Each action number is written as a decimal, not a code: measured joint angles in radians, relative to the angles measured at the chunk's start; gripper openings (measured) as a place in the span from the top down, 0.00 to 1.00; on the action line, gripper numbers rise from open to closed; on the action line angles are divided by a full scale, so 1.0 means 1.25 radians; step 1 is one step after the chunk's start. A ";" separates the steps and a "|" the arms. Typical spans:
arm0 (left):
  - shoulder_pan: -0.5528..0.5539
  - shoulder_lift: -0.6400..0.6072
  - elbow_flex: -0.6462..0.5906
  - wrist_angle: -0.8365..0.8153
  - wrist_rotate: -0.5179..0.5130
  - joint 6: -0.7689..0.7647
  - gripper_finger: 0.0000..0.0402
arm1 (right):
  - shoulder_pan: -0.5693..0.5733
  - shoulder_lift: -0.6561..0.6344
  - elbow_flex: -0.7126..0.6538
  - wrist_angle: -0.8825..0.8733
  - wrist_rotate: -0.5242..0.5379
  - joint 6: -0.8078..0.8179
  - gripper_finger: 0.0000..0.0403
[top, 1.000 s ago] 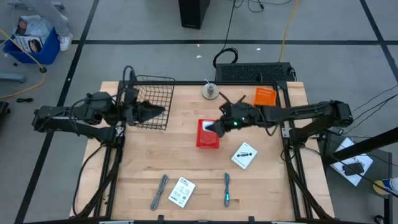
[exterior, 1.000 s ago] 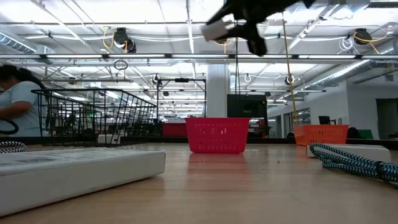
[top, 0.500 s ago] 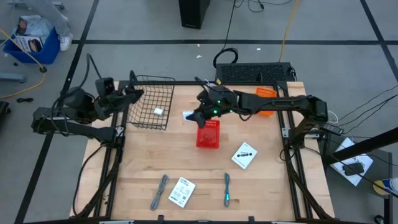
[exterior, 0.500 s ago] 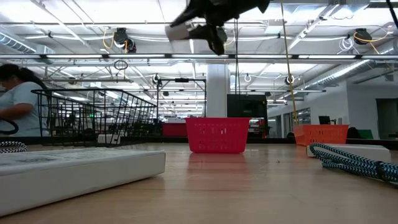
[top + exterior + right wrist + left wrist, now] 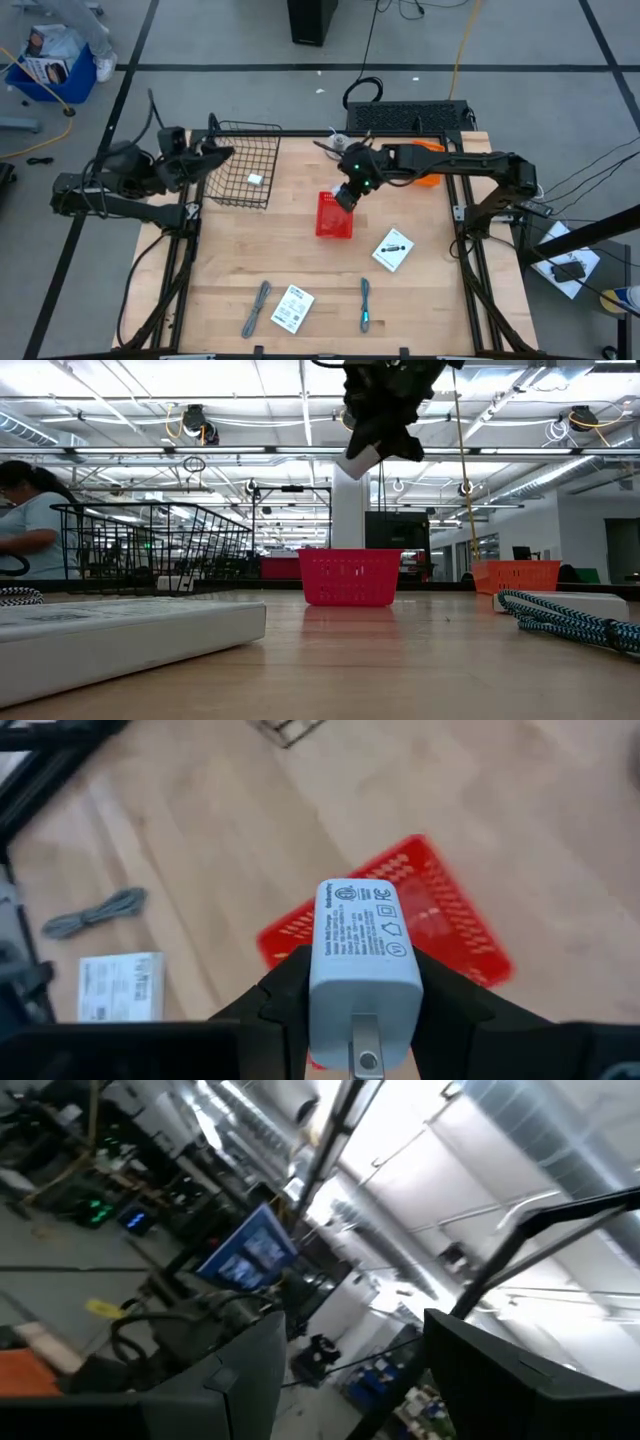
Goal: Pick and place items into bin
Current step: Put the white charger adapter into the red bin
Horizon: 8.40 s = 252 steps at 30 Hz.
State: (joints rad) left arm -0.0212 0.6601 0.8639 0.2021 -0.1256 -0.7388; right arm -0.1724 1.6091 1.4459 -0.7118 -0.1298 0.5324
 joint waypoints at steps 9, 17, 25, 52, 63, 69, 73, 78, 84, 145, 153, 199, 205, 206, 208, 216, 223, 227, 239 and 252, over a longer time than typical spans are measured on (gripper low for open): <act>0.000 0.000 0.000 -0.015 -0.009 -0.018 0.40 | 0.017 0.091 -0.018 0.009 -0.002 0.024 0.72; 0.000 0.000 0.000 -0.020 -0.011 -0.023 0.40 | 0.019 0.190 -0.018 0.037 -0.043 0.022 0.72; 0.000 0.001 0.000 -0.072 -0.011 -0.075 0.40 | 0.019 0.242 -0.019 0.039 -0.042 0.003 0.65; 0.000 0.000 0.000 -0.087 -0.011 -0.083 0.40 | 0.019 0.241 -0.019 0.081 -0.063 -0.143 0.64; 0.060 -0.023 0.011 -0.262 -0.011 -0.031 0.40 | 0.024 0.112 -0.019 0.045 -0.108 -0.075 0.63; 0.130 0.034 0.150 -0.541 -0.022 0.086 0.40 | 0.047 0.009 -0.019 0.033 -0.051 -0.055 0.64; 0.193 0.118 0.275 -0.733 -0.027 0.206 0.40 | 0.074 -0.044 -0.019 0.015 -0.005 -0.030 0.64; 0.265 0.244 0.391 -0.919 -0.051 0.404 0.40 | 0.118 -0.088 -0.039 0.000 0.038 -0.004 0.66; 0.364 0.376 0.433 -1.120 -0.048 0.549 0.40 | 0.169 -0.124 -0.113 0.000 0.040 0.051 0.68; 0.558 0.782 0.021 -0.742 0.079 0.999 0.40 | 0.260 -0.395 -0.486 0.237 0.058 0.437 0.68; 0.558 0.779 -0.011 -0.683 0.063 0.989 0.40 | 0.260 -0.395 -0.486 0.239 0.058 0.466 0.68; 0.463 0.597 0.355 -0.981 0.135 0.634 0.61 | 0.260 -0.395 -0.486 0.271 0.166 0.435 0.68; 0.316 0.621 0.465 -0.931 0.179 0.522 0.59 | 0.260 -0.395 -0.486 0.267 0.179 0.450 0.68; 0.292 0.628 0.475 -0.924 0.179 0.500 0.59 | 0.260 -0.395 -0.486 0.268 0.186 0.455 0.68; 0.246 0.643 0.490 -0.902 0.181 0.449 0.61 | 0.260 -0.395 -0.486 0.271 0.191 0.463 0.68; 0.100 0.727 0.493 -0.763 0.189 0.286 0.59 | 0.260 -0.395 -0.486 0.272 0.188 0.457 0.68; 0.043 0.841 0.492 -0.668 0.206 0.235 0.61 | 0.266 -0.409 -0.486 0.274 0.187 0.453 0.68; 0.056 0.894 0.492 -0.644 0.199 0.225 0.60 | 0.282 -0.427 -0.487 0.272 0.189 0.458 0.68; 0.137 1.029 0.492 -0.601 0.167 0.175 0.59 | 0.314 -0.434 -0.487 0.270 0.212 0.474 0.68; 0.167 1.077 0.492 -0.580 0.243 0.101 0.65 | 0.315 -0.434 -0.487 0.278 0.210 0.439 0.72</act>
State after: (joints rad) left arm 0.1879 2.0068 1.4788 -0.5235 0.1775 -0.6128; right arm 0.2211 1.0660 0.8375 -0.3641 0.1333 1.0809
